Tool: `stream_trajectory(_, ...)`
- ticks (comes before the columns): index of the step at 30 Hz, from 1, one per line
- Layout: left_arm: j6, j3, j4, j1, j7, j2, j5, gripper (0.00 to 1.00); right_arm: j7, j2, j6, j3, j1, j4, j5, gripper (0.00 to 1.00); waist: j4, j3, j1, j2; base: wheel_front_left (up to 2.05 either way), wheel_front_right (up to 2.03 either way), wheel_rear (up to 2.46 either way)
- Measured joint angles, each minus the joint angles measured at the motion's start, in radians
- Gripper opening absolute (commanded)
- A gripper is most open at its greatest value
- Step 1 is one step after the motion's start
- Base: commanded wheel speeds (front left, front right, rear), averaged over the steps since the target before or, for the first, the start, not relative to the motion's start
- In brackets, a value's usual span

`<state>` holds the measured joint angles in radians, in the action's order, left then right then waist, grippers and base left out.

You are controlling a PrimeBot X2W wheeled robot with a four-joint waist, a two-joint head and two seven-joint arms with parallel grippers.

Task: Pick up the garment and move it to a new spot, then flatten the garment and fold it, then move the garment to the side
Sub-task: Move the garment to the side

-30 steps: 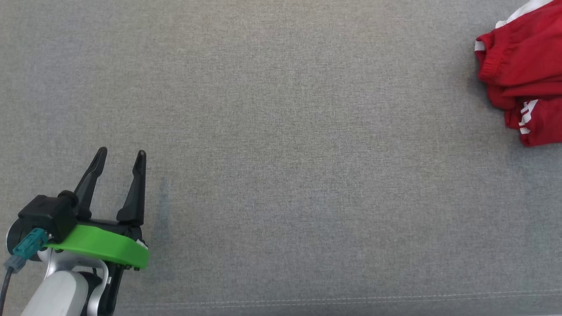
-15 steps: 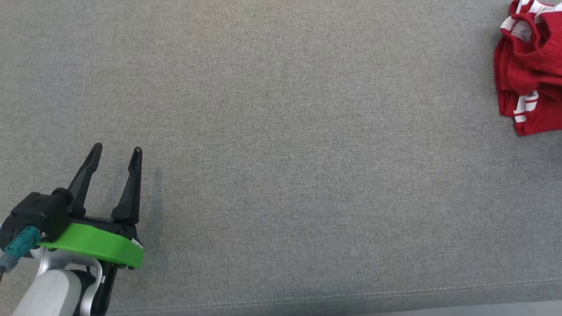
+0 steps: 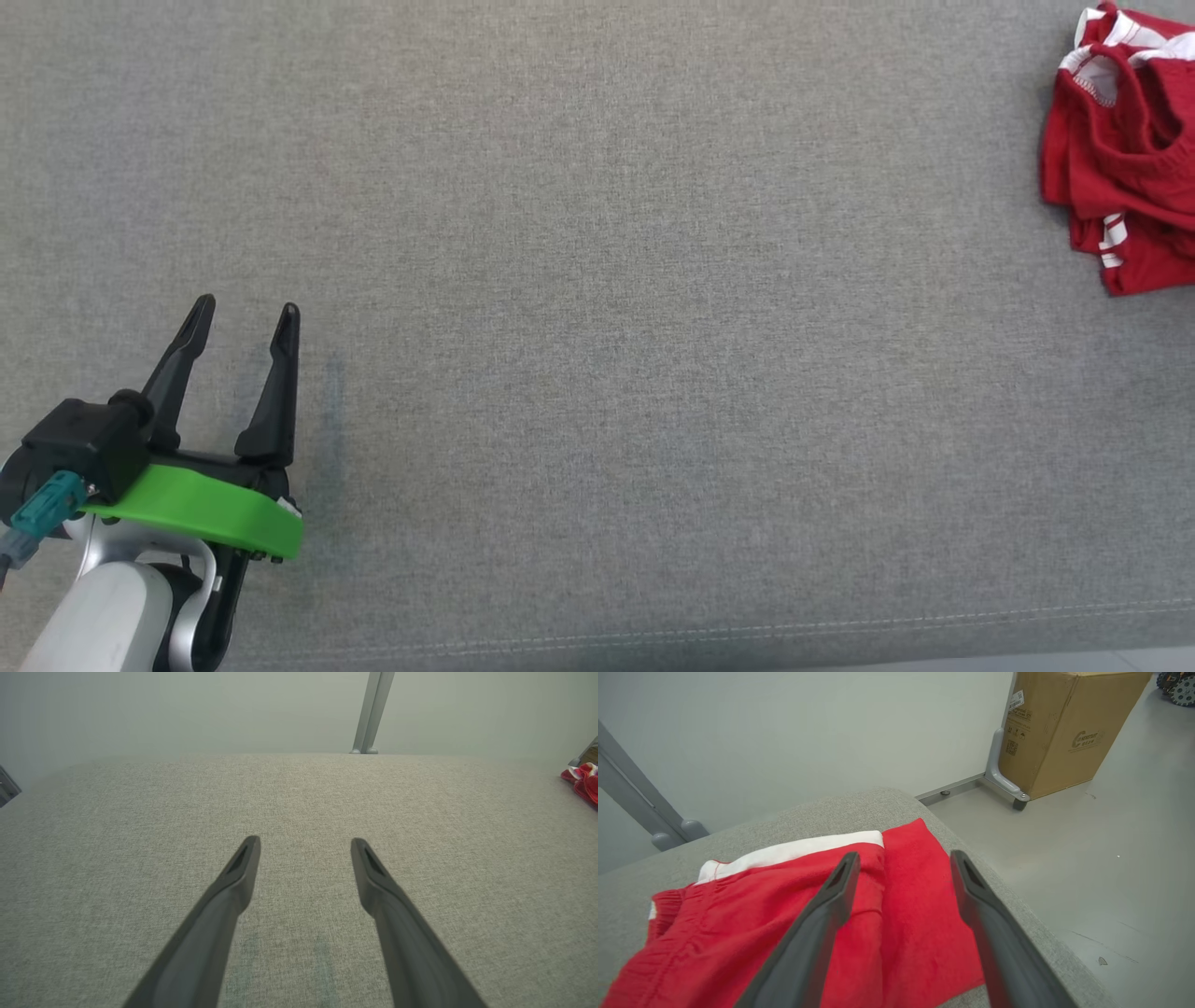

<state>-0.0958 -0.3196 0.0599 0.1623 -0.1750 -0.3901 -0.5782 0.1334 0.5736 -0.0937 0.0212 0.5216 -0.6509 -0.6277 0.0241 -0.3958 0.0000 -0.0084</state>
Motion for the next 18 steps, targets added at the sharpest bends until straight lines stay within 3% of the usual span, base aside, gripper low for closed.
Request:
stream_trajectory(4,0.0,0.0,-0.02,0.0,-0.012,0.008,0.0,1.0,0.052,-0.026,0.011,-0.033,0.0,0.044,0.026,1.0,-0.005,0.026,0.0,0.0,0.0,0.0,0.0)
stream_trajectory(15,0.0,0.028,-0.068,-0.001,-0.039,0.03,-0.001,1.0,0.098,-0.08,0.085,-0.141,-0.037,0.191,0.087,1.0,-0.034,0.137,0.0,0.0,0.0,0.0,0.0)
stream_trajectory(18,0.0,0.028,-0.08,-0.004,-0.039,0.034,-0.001,1.0,0.101,-0.091,0.086,-0.15,-0.054,0.211,0.09,1.0,-0.04,0.162,0.0,0.0,0.0,0.0,0.0)
